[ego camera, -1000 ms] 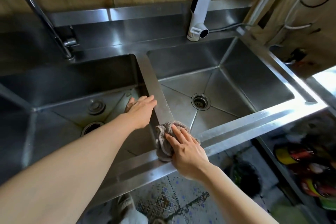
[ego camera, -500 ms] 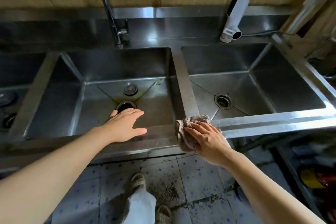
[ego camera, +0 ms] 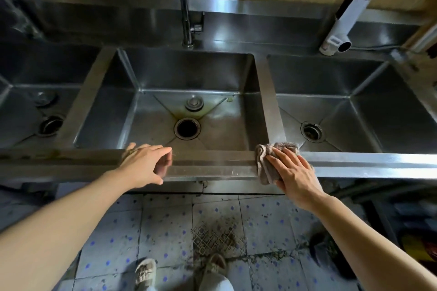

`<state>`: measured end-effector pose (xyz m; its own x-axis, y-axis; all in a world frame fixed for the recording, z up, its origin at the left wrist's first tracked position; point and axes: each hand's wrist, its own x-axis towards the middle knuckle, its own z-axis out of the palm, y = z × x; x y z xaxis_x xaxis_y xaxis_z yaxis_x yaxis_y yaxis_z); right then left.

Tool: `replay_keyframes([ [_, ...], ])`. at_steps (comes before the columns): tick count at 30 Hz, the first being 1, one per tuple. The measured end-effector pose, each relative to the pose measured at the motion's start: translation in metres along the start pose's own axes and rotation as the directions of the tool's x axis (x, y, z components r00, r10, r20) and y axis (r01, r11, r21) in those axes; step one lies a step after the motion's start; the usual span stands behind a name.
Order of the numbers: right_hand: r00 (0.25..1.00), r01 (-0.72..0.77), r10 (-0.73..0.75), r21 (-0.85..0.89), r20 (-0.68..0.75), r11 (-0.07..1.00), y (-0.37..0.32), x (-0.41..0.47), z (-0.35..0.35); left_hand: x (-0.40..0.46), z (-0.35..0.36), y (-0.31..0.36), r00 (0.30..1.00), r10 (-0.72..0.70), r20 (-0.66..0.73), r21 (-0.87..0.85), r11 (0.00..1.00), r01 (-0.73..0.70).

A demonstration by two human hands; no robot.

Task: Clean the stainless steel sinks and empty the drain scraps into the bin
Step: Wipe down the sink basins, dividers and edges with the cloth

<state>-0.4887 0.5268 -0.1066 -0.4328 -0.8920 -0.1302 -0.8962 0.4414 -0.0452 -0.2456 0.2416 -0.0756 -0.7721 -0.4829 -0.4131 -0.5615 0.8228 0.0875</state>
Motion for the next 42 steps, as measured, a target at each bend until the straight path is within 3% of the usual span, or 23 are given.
replay_keyframes([
  [6,0.997,0.048,-0.045,0.055,-0.056,0.997,-0.103,0.036,0.005,0.003,0.003,-0.005,0.996,0.047,-0.078,-0.045,0.998,-0.05],
  [10,0.997,0.071,-0.07,0.096,-0.012,0.993,-0.182,0.064,0.001,0.003,0.003,-0.016,0.999,0.037,-0.016,-0.07,0.997,-0.038],
  [14,0.996,0.083,-0.084,0.117,0.005,0.99,-0.233,0.083,0.0,-0.01,-0.004,-0.063,0.999,0.036,0.01,-0.07,0.997,-0.036],
  [17,0.994,0.1,-0.104,0.115,0.023,0.988,-0.263,0.092,0.0,-0.018,-0.003,-0.112,0.998,-0.047,0.047,-0.003,0.999,0.047],
  [23,0.991,0.134,-0.131,0.143,-0.033,0.981,-0.228,0.084,0.003,-0.022,0.006,-0.145,0.997,-0.062,0.044,0.02,0.998,0.061],
  [31,0.986,-0.168,0.168,-0.003,0.012,0.986,-0.105,0.026,-0.002,-0.019,0.011,-0.148,0.999,-0.049,0.004,0.015,0.999,0.049],
  [35,0.984,-0.175,0.176,0.016,-0.022,0.984,-0.127,0.035,-0.001,-0.016,0.01,-0.145,1.0,-0.023,-0.009,-0.013,1.0,0.023],
  [42,0.999,-0.046,0.046,0.035,-0.01,0.998,-0.26,0.084,0.009,-0.037,0.014,-0.181,0.999,0.016,-0.048,-0.08,0.997,-0.02],
])
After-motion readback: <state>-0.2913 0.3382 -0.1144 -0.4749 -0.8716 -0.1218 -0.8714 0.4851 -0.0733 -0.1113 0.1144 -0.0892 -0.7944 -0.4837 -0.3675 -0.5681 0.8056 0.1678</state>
